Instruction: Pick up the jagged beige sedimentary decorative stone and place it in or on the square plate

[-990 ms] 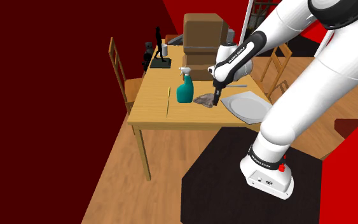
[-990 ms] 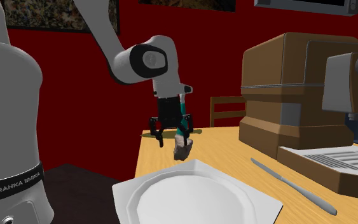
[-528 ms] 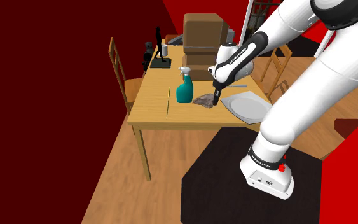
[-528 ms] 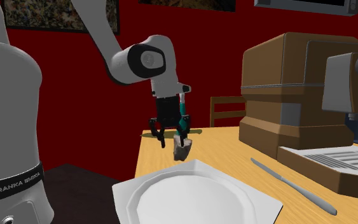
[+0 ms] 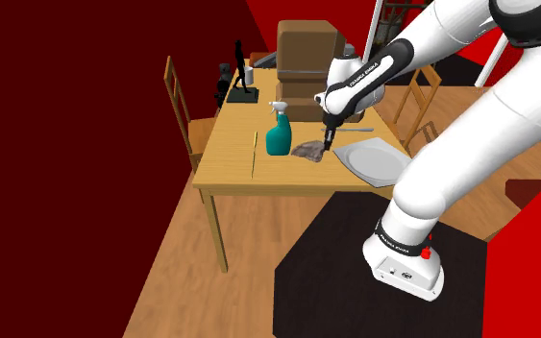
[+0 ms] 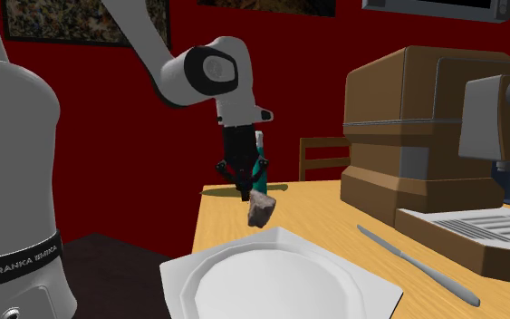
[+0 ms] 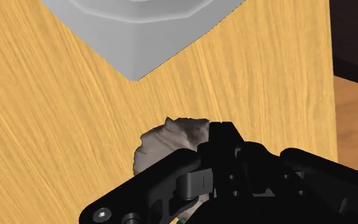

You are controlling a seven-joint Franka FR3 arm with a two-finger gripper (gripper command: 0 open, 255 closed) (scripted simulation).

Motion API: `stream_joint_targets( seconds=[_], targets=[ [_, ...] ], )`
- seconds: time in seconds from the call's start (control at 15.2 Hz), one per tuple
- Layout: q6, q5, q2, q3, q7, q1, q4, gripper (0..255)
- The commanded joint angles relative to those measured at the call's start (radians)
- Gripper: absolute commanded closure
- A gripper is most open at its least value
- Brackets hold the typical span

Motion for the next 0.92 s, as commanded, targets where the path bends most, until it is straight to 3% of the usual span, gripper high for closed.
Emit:
stream_joint_targets(
  seconds=[0.0,0.07,0.4,0.86],
  targets=[
    [0.000,0.000,0.000,0.000,0.000,0.000,0.000,255],
    [0.000,0.000,0.000,0.000,0.000,0.000,0.000,0],
    [-0.056,0.363,0.200,-0.179,-0.479,0.196,0.229,0],
    [0.020,0.486,0.301,-0.182,-0.575,0.215,0.227,0]
  ],
)
